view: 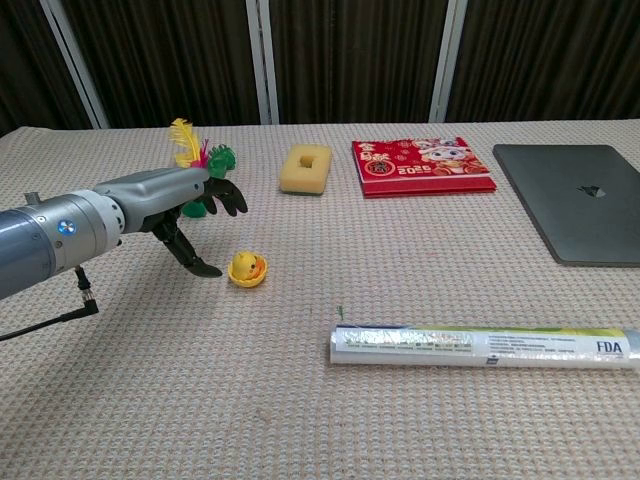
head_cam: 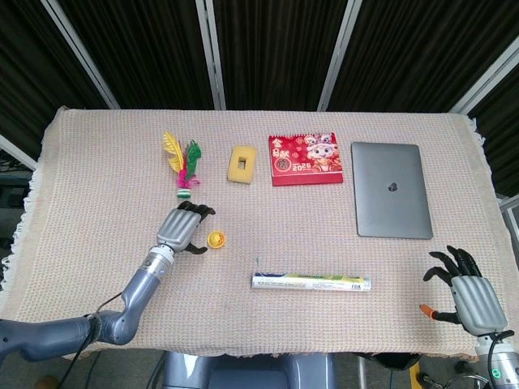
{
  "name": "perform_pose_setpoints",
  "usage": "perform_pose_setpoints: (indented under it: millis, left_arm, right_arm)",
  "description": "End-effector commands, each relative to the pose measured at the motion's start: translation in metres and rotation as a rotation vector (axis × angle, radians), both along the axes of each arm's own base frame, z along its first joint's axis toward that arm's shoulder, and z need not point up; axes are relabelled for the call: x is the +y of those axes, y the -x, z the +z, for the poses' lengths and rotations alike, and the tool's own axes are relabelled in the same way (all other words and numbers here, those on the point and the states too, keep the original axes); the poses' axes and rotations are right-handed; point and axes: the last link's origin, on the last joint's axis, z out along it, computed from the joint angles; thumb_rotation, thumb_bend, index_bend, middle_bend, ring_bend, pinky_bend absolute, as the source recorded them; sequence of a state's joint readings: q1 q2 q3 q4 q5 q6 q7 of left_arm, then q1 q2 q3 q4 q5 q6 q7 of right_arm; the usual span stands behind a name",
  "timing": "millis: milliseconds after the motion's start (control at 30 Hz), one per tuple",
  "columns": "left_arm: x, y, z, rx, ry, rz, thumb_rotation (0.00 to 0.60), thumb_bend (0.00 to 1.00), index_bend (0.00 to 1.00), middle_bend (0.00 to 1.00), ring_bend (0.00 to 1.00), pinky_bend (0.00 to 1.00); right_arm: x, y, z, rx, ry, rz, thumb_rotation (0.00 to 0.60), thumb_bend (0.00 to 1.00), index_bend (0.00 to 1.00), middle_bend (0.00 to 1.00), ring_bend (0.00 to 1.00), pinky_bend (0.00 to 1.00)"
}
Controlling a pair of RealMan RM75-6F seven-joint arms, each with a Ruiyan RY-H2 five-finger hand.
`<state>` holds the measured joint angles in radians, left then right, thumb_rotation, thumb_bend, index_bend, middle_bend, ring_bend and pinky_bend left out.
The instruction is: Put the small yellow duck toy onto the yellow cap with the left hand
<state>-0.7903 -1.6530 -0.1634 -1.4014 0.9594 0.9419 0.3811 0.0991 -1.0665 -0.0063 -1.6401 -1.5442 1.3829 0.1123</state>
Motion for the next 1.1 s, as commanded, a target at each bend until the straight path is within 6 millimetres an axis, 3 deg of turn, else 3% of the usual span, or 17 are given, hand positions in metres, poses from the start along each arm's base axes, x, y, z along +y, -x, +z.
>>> perform_pose_setpoints:
  millis: [33, 167, 400, 667, 867, 1100]
  left_arm:
    - [0.0, 0.01, 0.018, -0.022, -0.033, -0.008, 0.6, 0.16, 0.24, 0.2, 0.2, 0.16]
    - [0.001, 0.031, 0.044, 0.002, -0.096, -0.035, 0.6, 0.21, 0.25, 0.2, 0.2, 0.15]
    - [-0.004, 0.058, 0.097, -0.019, -0.197, -0.063, 0.6, 0.23, 0.25, 0.16, 0.18, 0.13]
    - [-0.05, 0.093, 0.15, -0.033, -0.287, -0.102, 0.6, 0.24, 0.23, 0.13, 0.14, 0.1]
    - [-0.103, 0.117, 0.166, -0.077, -0.269, -0.027, 0.6, 0.24, 0.21, 0.06, 0.08, 0.04]
    - [-0.12, 0.131, 0.169, -0.098, -0.214, 0.077, 0.6, 0.23, 0.18, 0.01, 0.03, 0.03]
  right_arm:
    - [0.0, 0.0, 0.0, 0.001, 0.001, -0.001, 0.6, 0.03, 0.46, 0.17, 0.0, 0.0]
    - [0.001, 0.0, 0.0, 0.008, 0.001, 0.002, 0.6, 0.03, 0.45, 0.17, 0.0, 0.0]
    - [0.001, -0.002, -0.001, 0.019, 0.003, 0.008, 0.6, 0.03, 0.45, 0.17, 0.0, 0.0]
    - [0.0, -0.003, -0.001, 0.03, 0.009, 0.015, 0.6, 0.03, 0.45, 0.17, 0.0, 0.0]
    - [0.001, -0.002, 0.0, 0.033, 0.011, 0.012, 0.6, 0.03, 0.45, 0.17, 0.0, 0.0]
    - [-0.001, -0.004, -0.002, 0.04, 0.012, 0.017, 0.6, 0.03, 0.45, 0.17, 0.0, 0.0]
